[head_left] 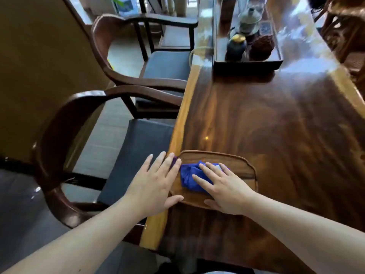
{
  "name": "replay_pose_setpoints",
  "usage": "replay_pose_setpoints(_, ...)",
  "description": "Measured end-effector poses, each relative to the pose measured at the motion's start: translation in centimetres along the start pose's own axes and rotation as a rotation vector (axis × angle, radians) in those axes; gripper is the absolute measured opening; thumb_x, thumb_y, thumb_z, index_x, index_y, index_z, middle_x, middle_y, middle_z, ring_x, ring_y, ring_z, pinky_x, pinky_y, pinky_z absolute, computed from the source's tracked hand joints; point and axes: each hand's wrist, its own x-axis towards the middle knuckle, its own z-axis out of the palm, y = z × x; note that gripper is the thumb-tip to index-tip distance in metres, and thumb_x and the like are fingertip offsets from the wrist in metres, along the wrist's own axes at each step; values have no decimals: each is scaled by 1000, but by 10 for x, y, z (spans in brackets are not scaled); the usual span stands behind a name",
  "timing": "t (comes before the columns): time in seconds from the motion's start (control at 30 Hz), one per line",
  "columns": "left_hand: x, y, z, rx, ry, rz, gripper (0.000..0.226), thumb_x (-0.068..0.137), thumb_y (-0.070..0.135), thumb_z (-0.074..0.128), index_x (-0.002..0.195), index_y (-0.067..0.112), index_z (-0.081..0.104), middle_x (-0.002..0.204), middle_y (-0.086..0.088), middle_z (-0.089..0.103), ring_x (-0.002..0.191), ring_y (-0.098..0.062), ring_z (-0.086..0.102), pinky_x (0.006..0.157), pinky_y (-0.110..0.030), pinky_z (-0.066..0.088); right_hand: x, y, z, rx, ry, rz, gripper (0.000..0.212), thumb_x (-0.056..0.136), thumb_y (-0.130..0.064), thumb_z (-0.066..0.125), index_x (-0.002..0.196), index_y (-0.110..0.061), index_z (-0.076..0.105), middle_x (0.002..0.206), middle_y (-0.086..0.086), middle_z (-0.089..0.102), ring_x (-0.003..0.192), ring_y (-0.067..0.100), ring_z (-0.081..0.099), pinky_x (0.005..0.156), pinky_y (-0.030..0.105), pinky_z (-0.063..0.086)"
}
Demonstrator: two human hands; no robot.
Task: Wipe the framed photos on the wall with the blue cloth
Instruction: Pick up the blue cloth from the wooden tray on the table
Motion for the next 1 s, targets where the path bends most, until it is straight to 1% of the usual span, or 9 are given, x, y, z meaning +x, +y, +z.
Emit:
replay_pose_setpoints(0.2,-6,5,20,-24,-65,-61,90,81,72,43,145,10,37,149,-16,43,138,-35,39,109,-54,37,20,15,18,4,-21,-18,75,90,-54,40,148,-33,-1,156,20,2,140,41,9,111,55,15)
replay_pose_setpoints(0.27,-8,6,24,-31,-69,-86,90,81,72,41,146,10,35,150,-15,42,139,-34,37,109,-53,36,24,18,17,-7,-15,-28,70,91,-54,39,148,-36,2,155,21,10,138,42,17,108,53,23)
replay_pose_setpoints(0.4,-13,10,29,-54,-103,-135,89,83,72,38,148,11,32,152,-15,39,140,-33,35,110,-52,35,33,23,12,-52,12,-94,55,94,-38,43,145,-30,25,136,20,43,111,38,45,82,44,44)
replay_pose_setpoints(0.47,-15,11,30,-58,-103,-146,89,83,73,36,149,12,30,153,-15,38,141,-33,34,111,-52,35,36,23,10,-44,7,-114,54,93,-28,43,144,-28,27,126,16,46,101,34,47,74,40,45)
replay_pose_setpoints(0.57,-19,9,27,-63,-87,-160,90,82,72,40,148,11,32,151,-16,40,139,-34,36,109,-52,37,43,20,-1,-19,17,-99,50,92,-25,45,141,-27,33,118,12,49,95,32,48,67,37,45)
replay_pose_setpoints(0.67,-31,0,21,-62,-56,-200,91,83,72,40,149,10,29,152,-17,38,141,-34,34,110,-53,36,51,11,-20,-49,51,-146,50,89,-23,49,137,-25,38,113,11,52,91,30,50,63,38,47)
replay_pose_setpoints(0.83,-68,-29,12,-10,5,-303,93,86,75,20,152,13,-2,162,-14,11,149,-30,8,118,-50,16,73,-31,-73,-86,180,-272,45,86,-20,57,131,-19,49,105,14,58,82,32,55,59,40,50)
replay_pose_setpoints(0.9,-90,-45,4,2,44,-350,93,86,74,21,152,14,-4,163,-14,8,149,-29,6,119,-49,14,85,-54,-98,-121,223,-314,49,84,-21,60,132,-21,47,108,14,58,84,31,55,59,39,50)
replay_pose_setpoints(1.0,-131,-73,-10,23,108,-423,92,86,73,26,153,12,4,161,-15,14,148,-30,11,118,-50,18,105,-90,-134,-213,300,-379,57,87,-23,59,139,-23,36,119,14,53,93,30,53,66,40,50)
